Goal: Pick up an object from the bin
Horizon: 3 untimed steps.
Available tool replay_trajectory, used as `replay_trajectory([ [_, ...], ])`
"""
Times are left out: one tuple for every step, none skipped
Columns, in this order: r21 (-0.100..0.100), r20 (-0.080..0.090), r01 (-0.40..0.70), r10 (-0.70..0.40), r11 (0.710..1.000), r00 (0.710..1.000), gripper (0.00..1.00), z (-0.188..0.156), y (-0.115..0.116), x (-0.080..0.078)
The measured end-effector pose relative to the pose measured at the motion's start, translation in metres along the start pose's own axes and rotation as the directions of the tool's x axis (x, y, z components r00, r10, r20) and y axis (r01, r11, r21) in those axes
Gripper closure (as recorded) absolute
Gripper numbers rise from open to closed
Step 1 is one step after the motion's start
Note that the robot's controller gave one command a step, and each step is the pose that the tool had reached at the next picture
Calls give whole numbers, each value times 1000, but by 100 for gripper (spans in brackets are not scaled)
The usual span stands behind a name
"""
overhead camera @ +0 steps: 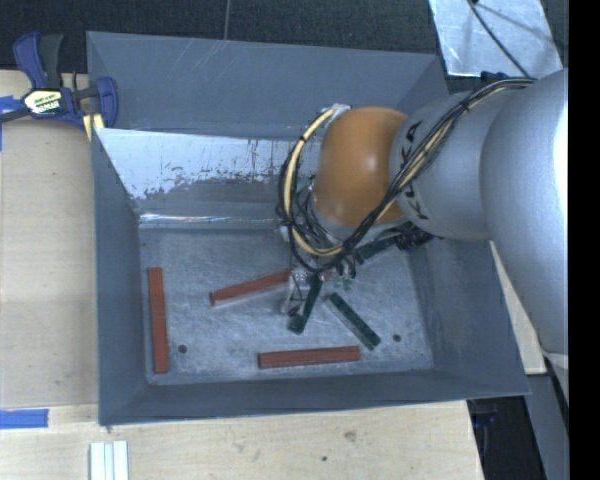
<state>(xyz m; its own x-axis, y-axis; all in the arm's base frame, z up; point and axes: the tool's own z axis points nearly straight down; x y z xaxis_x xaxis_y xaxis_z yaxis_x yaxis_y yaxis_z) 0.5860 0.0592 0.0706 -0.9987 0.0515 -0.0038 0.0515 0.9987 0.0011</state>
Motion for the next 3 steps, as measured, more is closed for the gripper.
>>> replay_trajectory([
  [2, -6, -94, 94, 996, 996, 0, 0, 27, 15],
  [1, -4, -95, 95, 996, 996, 100, -1, 26, 14],
  [-1, 9, 63, -63, 998, 998, 100, -138, 57, -21],
])
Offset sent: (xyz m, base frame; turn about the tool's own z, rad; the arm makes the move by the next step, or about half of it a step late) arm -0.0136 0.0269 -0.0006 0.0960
